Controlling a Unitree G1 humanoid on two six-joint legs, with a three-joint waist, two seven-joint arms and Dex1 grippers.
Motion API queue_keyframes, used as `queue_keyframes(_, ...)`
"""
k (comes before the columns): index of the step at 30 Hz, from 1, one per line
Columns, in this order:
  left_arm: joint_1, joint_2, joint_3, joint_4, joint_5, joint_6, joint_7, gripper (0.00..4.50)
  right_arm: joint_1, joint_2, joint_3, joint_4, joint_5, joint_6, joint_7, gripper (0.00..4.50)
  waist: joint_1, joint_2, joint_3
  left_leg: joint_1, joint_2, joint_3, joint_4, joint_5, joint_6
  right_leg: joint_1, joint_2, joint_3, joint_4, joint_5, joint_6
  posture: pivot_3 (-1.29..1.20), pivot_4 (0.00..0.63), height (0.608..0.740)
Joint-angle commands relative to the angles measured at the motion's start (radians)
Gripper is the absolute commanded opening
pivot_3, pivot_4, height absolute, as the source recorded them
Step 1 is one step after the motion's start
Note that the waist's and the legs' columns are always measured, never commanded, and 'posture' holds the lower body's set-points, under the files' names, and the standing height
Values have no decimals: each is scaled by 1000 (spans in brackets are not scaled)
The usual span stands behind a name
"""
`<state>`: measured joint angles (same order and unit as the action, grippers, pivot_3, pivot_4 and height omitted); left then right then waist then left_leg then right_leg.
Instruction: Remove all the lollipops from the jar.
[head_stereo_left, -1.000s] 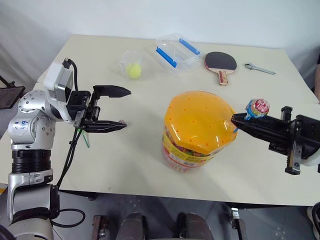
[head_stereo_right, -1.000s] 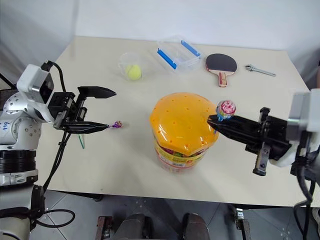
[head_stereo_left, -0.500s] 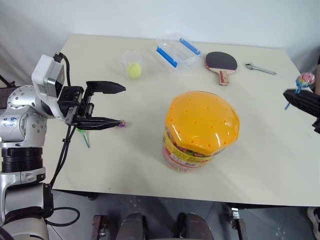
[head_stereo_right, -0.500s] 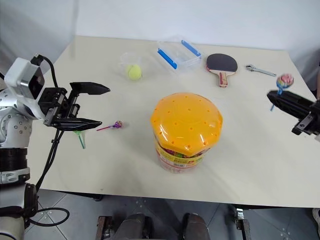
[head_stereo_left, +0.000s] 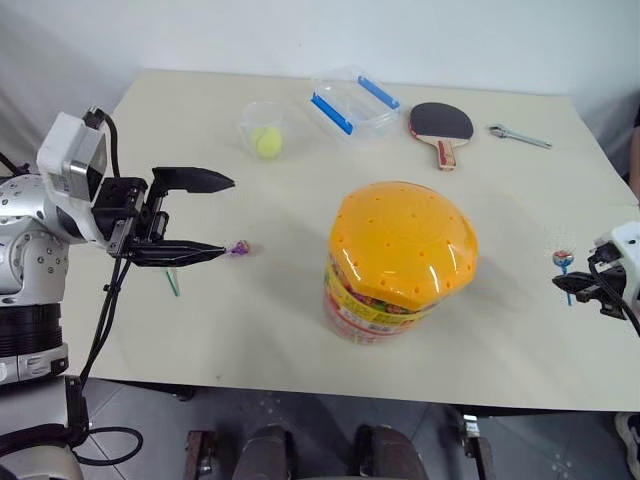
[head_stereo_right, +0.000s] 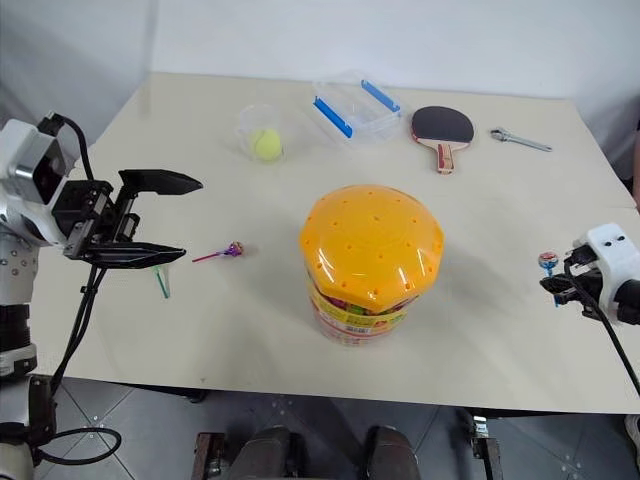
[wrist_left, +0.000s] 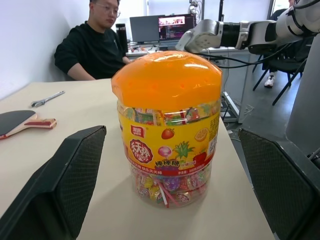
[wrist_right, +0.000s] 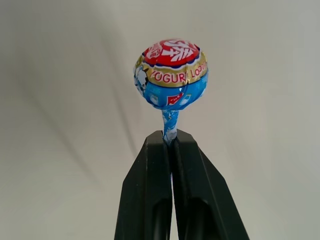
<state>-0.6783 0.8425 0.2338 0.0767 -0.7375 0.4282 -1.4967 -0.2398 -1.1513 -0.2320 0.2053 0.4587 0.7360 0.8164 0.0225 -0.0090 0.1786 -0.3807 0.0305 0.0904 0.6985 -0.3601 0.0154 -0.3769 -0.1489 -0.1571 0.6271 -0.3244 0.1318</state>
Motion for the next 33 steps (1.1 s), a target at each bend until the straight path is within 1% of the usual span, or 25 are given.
queue_keyframes(1, 11, 15, 35, -56, -30, 9, 12, 4500, -29, 7, -15, 9, -21, -12, 14, 513, 0, 0, 0, 0, 0, 0, 0, 0, 0, 0, 0, 0, 0, 0, 0, 0, 150, 740)
queue_keyframes(2, 13, 16, 36, -58, -31, 11, 13, 4500, -31, 9, -18, 9, -24, -12, 17, 721, 1, 0, 0, 0, 0, 0, 0, 0, 0, 0, 0, 0, 0, 0, 0, 0, 150, 740)
queue_keyframes(3, 17, 16, 38, -62, -32, 14, 15, 4500, -28, 9, -24, 4, -25, -10, 21, 1030, 2, 0, 0, 0, 0, 0, 0, 0, 0, 0, 0, 0, 0, 0, 0, 0, 150, 740)
queue_keyframes(5, 23, 18, 40, -69, -35, 19, 18, 4500, -15, 5, -38, -10, -26, -9, 28, 1753, 2, 0, 0, 0, 0, 0, 0, 0, 0, 0, 0, 0, 0, 0, 0, 0, 150, 740)
queue_keyframes(7, 25, 18, 40, -70, -36, 22, 19, 4500, 5, 1, -66, -43, -19, -4, 35, 2369, 2, 0, 0, 0, 0, 0, 0, 0, 0, 0, 0, 0, 0, 0, 0, 0, 150, 740)
queue_keyframes(10, 31, 21, 41, -77, -39, 35, 27, 4500, 69, 8, -168, -163, 33, 26, 58, 3430, 2, 1, 0, -1, 0, 0, 0, 0, 0, 0, 0, 0, 0, 0, 0, 0, 150, 740)
queue_keyframes(13, 37, 19, 39, -82, -41, 50, 33, 4500, 137, 48, -284, -300, 96, 33, 85, 4462, 2, 1, 0, -1, 0, 0, 0, 0, 0, 0, 0, 0, 0, 0, 0, 0, 150, 740)
queue_keyframes(16, 35, 6, 39, -72, -35, 67, 68, 4500, 157, 94, -343, -384, 143, 25, 88, 4489, 3, 1, 0, -1, 0, 0, 0, 0, 0, 0, 0, 0, 0, 0, 0, 0, 150, 740)
queue_keyframes(19, 32, -4, 29, -57, -13, 81, 122, 4500, 162, 143, -365, -443, 170, -26, 109, 4489, 5, 1, 0, -1, 0, -1, 0, 0, 0, 0, 0, 0, 0, 0, 0, 0, 150, 740)
queue_keyframes(22, 59, -2, -13, -54, 52, 81, 177, 4500, 158, 219, -374, -490, 244, -130, 214, 4489, 4, 1, 0, -1, 0, -1, 0, 0, 0, 0, 0, 0, 0, 0, 0, 0, 150, 740)
queue_keyframes(23, 68, -4, -17, -57, 52, 85, 178, 4500, 168, 228, -365, -487, 243, -164, 252, 4489, 4, 2, 0, 0, 0, -1, 0, 0, 0, 0, 0, 0, 0, 0, 0, 0, 150, 740)
queue_keyframes(25, 105, -14, -12, -65, 46, 126, 226, 4500, 238, 206, -283, -451, 172, -287, 400, 4489, 4, 2, 0, 0, -1, 0, 0, 0, 0, 0, 0, 0, 0, 0, 0, 0, 150, 740)
queue_keyframes(26, 125, -17, -7, -70, 54, 138, 264, 4500, 263, 199, -251, -432, 144, -336, 451, 4489, 4, 2, 0, 0, 0, -1, 0, 0, 0, 0, 0, 0, 0, 0, 0, 0, 150, 740)
queue_keyframes(29, 186, -31, 33, -105, 44, 162, 348, 4500, 269, 199, -198, -382, 111, -408, 501, 4489, 2, 1, 0, 0, -1, 0, 0, 0, 0, 0, 0, 0, -1, 0, 0, 0, 150, 740)
queue_keyframes(32, 297, -24, 101, -152, -9, 205, 360, 4500, 264, 231, -179, -373, 148, -420, 524, 4489, -1, 2, 0, 0, 0, -1, 0, 0, 0, 0, 0, 0, 0, 0, 0, 0, 150, 740)
queue_keyframes(33, 339, -21, 112, -162, 16, 174, 363, 4500, 259, 250, -184, -372, 170, -424, 527, 4489, -1, 2, 0, 0, 1, -1, 0, 0, 0, 0, 0, 0, 0, 0, 0, 0, 150, 740)
